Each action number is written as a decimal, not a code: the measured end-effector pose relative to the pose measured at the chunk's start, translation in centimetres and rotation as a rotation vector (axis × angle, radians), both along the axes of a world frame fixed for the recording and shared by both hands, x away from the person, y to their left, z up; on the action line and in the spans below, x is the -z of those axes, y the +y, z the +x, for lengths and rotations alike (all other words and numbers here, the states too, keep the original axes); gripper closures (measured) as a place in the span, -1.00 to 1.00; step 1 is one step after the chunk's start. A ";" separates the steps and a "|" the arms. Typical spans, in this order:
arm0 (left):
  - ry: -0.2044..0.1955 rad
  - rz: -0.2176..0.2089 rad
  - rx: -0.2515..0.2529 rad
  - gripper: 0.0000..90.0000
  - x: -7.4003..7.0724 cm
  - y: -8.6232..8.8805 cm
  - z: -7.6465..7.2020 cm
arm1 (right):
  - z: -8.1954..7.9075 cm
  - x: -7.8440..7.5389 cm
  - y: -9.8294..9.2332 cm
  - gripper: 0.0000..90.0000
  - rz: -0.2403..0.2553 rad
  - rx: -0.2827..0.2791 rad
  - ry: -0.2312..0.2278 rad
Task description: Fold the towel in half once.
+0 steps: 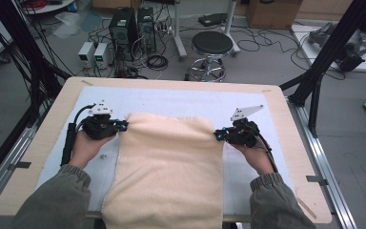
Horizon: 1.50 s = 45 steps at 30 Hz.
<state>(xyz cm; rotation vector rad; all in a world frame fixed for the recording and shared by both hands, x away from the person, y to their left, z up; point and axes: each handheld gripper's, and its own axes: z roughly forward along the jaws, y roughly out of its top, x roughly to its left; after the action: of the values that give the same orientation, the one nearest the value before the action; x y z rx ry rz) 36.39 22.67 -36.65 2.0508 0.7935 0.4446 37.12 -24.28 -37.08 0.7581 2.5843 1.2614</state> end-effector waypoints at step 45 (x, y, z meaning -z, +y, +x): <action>0.129 0.082 0.118 -0.01 6.3 0.7 -7.4 | -8.5 5.2 0.3 0.04 -0.110 -0.097 0.053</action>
<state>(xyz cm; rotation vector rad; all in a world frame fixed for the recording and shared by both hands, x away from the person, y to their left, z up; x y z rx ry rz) 28.95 23.33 -42.98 2.2072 0.7365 0.2852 28.63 -23.94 -42.30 0.6625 2.7373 1.1267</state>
